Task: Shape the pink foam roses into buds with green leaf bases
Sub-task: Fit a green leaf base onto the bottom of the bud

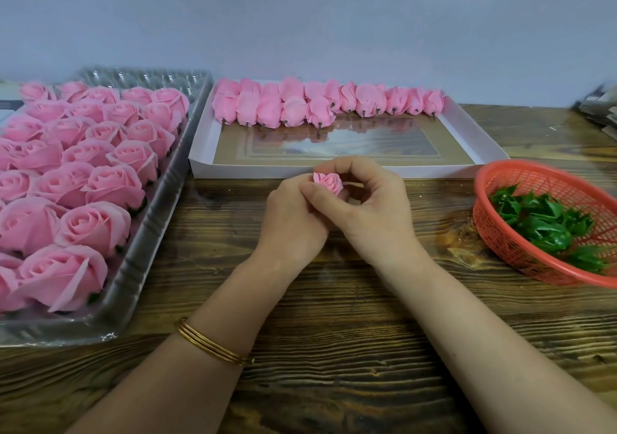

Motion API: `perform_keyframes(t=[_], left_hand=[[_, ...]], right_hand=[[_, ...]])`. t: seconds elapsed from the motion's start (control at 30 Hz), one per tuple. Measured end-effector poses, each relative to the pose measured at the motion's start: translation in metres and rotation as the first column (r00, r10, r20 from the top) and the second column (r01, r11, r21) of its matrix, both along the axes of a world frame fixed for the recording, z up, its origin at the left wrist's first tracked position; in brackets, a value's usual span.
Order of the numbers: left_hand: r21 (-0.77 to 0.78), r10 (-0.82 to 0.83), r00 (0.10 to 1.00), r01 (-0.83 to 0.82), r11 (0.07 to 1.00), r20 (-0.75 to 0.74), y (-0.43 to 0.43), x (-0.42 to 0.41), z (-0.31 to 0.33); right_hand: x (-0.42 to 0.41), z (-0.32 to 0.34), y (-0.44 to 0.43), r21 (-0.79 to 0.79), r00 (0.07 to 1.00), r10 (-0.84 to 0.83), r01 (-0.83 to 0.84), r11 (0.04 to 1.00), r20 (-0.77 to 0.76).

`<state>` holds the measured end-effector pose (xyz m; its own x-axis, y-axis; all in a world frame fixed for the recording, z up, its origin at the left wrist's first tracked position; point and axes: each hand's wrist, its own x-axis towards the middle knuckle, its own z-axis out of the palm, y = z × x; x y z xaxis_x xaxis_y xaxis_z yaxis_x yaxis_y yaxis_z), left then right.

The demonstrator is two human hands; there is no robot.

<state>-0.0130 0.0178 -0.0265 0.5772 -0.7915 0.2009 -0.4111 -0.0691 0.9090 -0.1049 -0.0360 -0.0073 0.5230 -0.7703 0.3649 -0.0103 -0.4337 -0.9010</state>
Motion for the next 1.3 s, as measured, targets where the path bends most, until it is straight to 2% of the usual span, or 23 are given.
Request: perform_keyframes(t=[0.17,0.5,0.63,0.73,1.03,1.3], left_hand=[[0.007,-0.001,0.999,0.002,1.0,-0.036,-0.001,-0.001,0.005],[-0.139,-0.003,0.968,-0.033,0.99,-0.251,0.003,-0.008,0.016],[-0.177,-0.037,0.963,-0.012,0.984,-0.269,0.003,-0.007,0.015],[-0.224,-0.042,0.963,-0.019,0.974,-0.266,0.004,-0.01,0.016],[-0.191,0.002,0.977,-0.044,0.981,-0.214,0.002,-0.009,0.016],[-0.199,0.004,0.977,-0.047,0.979,-0.211,0.001,-0.006,0.011]], right_hand=[[-0.001,-0.001,-0.001,0.112,0.993,0.103,-0.109,0.988,0.057],[0.0,0.002,0.004,0.301,0.976,0.183,-0.21,0.93,0.118],[-0.002,0.005,0.0,0.481,0.944,0.235,-0.322,0.815,0.233],[-0.001,0.008,-0.002,0.56,0.926,0.188,-0.351,0.75,0.328],[-0.001,0.009,-0.003,0.633,0.931,0.137,-0.334,0.699,0.339],[-0.001,0.011,-0.002,0.632,0.936,0.131,-0.32,0.706,0.327]])
